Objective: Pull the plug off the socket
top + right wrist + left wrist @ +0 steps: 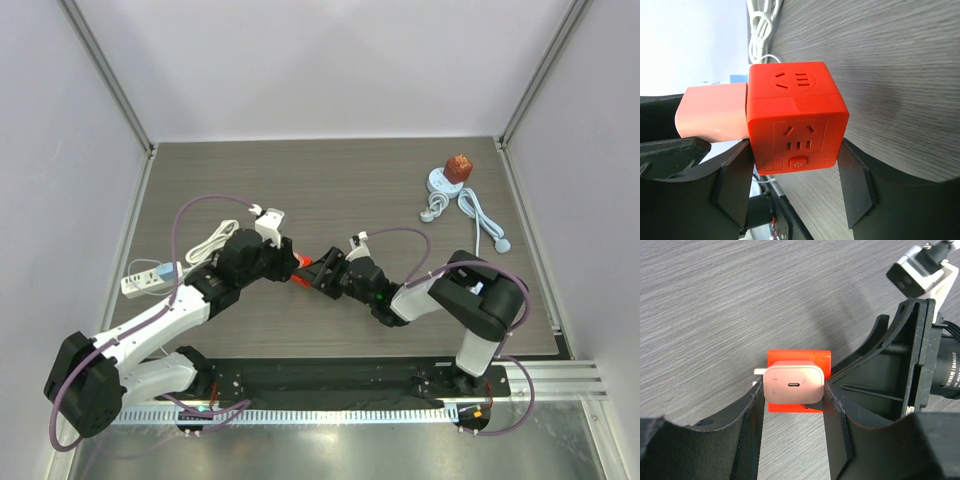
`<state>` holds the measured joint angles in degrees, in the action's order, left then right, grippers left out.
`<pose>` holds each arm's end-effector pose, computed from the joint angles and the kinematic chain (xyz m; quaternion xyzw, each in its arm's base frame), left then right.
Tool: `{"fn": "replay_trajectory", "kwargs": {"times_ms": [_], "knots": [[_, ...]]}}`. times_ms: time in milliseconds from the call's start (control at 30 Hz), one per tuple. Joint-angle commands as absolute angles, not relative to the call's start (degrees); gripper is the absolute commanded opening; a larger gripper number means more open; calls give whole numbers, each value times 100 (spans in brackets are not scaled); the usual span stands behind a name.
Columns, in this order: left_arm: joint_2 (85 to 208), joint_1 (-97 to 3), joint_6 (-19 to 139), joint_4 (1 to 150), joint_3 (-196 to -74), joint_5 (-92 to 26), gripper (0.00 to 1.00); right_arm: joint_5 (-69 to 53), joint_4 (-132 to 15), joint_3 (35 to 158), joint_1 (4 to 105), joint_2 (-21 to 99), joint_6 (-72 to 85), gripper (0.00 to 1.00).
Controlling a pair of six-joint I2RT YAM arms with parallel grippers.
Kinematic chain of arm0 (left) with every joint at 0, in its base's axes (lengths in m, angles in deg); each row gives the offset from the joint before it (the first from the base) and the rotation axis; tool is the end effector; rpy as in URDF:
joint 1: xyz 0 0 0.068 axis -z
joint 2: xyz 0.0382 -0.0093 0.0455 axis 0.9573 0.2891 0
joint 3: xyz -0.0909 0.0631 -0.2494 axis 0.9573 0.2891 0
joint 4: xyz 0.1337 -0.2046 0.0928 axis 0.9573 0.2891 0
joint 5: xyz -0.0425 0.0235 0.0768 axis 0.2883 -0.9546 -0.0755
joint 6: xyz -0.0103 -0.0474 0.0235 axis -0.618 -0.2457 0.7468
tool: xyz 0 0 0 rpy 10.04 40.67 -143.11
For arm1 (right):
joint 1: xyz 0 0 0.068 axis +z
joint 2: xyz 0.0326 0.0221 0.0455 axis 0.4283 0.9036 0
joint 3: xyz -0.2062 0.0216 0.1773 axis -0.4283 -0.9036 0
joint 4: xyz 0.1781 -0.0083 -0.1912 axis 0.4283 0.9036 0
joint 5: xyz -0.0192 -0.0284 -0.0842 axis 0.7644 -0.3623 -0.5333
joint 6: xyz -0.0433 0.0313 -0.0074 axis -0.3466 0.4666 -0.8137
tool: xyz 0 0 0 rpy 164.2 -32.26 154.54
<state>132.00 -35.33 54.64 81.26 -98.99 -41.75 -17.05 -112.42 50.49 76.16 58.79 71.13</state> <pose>0.1864 -0.1447 0.2424 0.1519 0.8463 -0.2350 0.4533 0.1963 0.2395 0.1257 0.1495 0.7957 0.5093 0.2918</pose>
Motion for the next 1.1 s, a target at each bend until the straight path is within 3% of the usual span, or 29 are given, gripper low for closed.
{"fn": "replay_trajectory", "kwargs": {"times_ms": [0, 300, 367, 400, 600, 700, 900, 1000, 1067], "knots": [[12990, -3531, 5276, 7258, -10344, -3896, 0, -2852, -9518, 4970, 7519, 5896, 6723, 1], [13094, -3479, 5311, 7678, -10632, -4326, 0, -2114, -10423, 4882, 7493, 6054, 6759, 1], [13287, -3487, 5364, 8115, -10860, -4212, 15, -1947, -10600, 4864, 7493, 6055, 6653, 1], [13523, -3479, 5373, 8266, -11123, -4177, 33, -1824, -10810, 4838, 7484, 6055, 6635, 1], [13877, -3452, 5311, 8566, -11345, -3622, 67, -1656, -11110, 4767, 7466, 6063, 6372, 1], [13868, -3409, 5338, 8593, -11310, -3798, 76, -1656, -11146, 4750, 7458, 6081, 6302, 1], [14202, -3329, 5338, 8899, -11502, -3860, 82, -1656, -11067, 4794, 7458, 6028, 6231, 1], [14404, -3303, 5399, 9146, -11635, -3851, 79, -1665, -11014, 4776, 7440, 5993, 6205, 1], [14474, -3294, 5469, 9269, -11679, -3816, 71, -1454, -11040, 4741, 7423, 5984, 6239, 1]]}}
